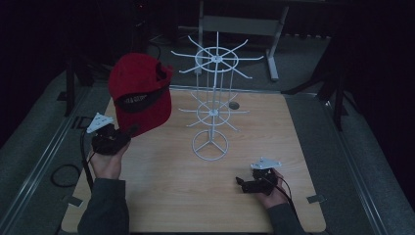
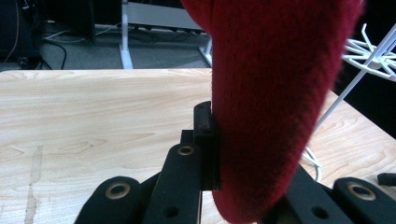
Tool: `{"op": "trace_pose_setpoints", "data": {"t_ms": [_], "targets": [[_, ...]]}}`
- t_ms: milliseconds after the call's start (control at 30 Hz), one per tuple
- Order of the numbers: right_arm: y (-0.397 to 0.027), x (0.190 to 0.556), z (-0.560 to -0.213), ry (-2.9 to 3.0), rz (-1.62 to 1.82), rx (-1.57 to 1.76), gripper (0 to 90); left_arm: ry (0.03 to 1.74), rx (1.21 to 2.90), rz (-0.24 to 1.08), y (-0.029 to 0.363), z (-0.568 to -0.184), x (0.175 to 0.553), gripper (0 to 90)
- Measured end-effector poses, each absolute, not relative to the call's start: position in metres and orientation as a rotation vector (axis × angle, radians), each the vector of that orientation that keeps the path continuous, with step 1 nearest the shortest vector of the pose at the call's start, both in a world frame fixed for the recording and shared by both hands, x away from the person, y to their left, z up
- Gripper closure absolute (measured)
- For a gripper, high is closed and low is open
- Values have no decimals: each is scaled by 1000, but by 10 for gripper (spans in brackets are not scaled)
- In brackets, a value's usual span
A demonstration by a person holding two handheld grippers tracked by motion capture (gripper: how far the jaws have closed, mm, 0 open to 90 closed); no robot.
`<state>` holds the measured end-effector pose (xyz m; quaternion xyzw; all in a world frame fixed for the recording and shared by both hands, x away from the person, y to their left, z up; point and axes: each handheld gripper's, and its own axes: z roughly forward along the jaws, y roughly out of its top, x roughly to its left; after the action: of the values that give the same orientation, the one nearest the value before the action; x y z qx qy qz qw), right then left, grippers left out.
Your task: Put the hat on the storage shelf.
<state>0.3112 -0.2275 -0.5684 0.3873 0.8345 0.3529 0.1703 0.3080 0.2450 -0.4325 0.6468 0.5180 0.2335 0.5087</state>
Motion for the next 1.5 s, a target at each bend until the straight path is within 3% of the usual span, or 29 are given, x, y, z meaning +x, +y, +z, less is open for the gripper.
{"op": "trace_pose_setpoints", "data": {"t_ms": [1500], "targets": [[-228, 311, -568, 2371, 1001, 1100, 131, 1183, 1486, 575, 242, -400, 304, 859]]}}
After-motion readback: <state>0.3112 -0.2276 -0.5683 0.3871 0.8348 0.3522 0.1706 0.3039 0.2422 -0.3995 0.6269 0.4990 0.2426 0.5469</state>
